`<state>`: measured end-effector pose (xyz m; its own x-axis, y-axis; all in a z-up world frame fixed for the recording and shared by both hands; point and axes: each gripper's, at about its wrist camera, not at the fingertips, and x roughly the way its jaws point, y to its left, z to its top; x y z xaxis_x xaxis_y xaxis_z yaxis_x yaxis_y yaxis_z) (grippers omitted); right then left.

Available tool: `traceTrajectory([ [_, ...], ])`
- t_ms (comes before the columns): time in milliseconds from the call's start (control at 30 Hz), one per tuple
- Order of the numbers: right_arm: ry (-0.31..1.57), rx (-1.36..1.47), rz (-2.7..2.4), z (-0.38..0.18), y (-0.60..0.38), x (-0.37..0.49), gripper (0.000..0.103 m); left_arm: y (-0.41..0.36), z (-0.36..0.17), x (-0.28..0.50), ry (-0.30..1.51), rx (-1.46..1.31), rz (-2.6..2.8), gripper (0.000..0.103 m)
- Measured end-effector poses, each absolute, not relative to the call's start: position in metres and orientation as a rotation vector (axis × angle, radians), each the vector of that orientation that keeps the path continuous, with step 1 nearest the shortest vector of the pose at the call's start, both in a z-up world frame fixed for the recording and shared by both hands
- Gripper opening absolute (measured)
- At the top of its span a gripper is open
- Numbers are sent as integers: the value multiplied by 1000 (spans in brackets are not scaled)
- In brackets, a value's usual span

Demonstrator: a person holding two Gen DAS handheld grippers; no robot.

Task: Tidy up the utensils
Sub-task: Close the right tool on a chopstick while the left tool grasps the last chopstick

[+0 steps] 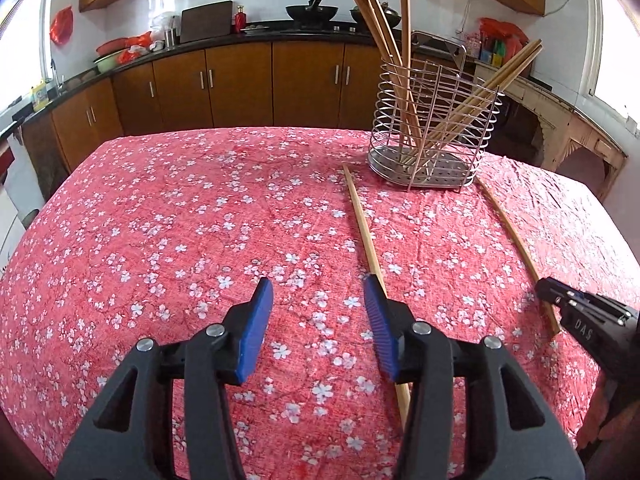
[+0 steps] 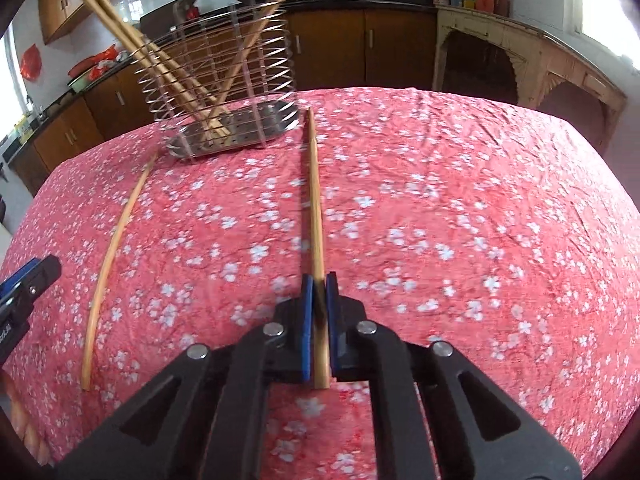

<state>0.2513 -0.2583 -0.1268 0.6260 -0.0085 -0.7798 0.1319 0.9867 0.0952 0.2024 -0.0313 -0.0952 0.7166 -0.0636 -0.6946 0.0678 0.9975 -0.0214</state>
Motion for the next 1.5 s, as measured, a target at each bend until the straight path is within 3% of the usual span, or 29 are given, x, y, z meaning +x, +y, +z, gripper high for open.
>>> traceTrajectory([
  [333,891,261,-267,-129,-328,255,8,-50,-94,202,760,53,-90,53],
  [867,873,159,-222,-131,-313,249,8,-72,-121,217,856,94,-70,58],
  [1000,872,152,-222,-131,-313,248,8,-72,-125,222,882,95,-53,39],
  [1033,872,154,-208,-131,-312,248,8,-73,-125,222,880,104,-45,25],
  [1133,874,144,-151,-131,-303,248,8,-70,-126,226,878,125,-20,12],
  [1500,878,109,-63,-131,-283,241,8,-7,-125,250,888,42,4,9],
])
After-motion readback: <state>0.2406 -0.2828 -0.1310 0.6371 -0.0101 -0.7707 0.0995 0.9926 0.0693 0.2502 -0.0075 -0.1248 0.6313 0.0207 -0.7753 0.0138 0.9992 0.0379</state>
